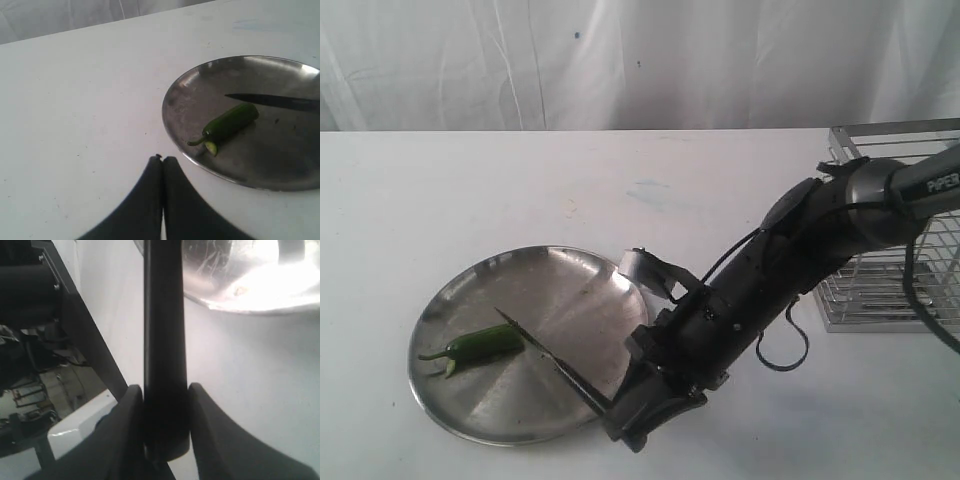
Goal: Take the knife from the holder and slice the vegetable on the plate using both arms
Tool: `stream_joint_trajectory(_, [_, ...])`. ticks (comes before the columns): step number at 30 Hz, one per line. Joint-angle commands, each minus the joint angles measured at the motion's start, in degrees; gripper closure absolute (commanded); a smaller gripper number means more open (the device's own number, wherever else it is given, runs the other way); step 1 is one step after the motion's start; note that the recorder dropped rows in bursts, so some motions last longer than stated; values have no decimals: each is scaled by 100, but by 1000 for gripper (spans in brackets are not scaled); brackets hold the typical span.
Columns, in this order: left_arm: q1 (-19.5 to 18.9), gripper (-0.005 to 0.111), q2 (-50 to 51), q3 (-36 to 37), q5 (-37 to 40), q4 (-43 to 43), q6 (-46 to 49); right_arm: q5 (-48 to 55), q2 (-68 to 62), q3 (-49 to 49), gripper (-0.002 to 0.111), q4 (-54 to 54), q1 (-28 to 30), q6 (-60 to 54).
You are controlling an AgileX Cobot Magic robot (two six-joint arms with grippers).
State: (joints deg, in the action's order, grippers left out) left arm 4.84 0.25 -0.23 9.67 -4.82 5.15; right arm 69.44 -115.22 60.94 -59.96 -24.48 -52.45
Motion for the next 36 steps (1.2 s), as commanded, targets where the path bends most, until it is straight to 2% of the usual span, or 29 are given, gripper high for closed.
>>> stream_joint_trajectory(1, [35, 107, -25, 23, -25, -22, -26, 52, -346, -44, 108, -587, -1, -27])
stream_joint_trajectory(9, [35, 107, -25, 23, -25, -22, -26, 52, -535, -44, 108, -474, -1, -7])
stream_joint_trajectory(19, [35, 107, -25, 23, -25, -22, -26, 52, -535, -44, 82, -474, -1, 315])
stream_joint_trajectory(31, [35, 107, -25, 23, -25, -22, -26, 52, -535, 175, 80, -409, -1, 315])
stream_joint_trajectory(36, [35, 107, -25, 23, -25, -22, -26, 52, -535, 175, 61, -404, -1, 315])
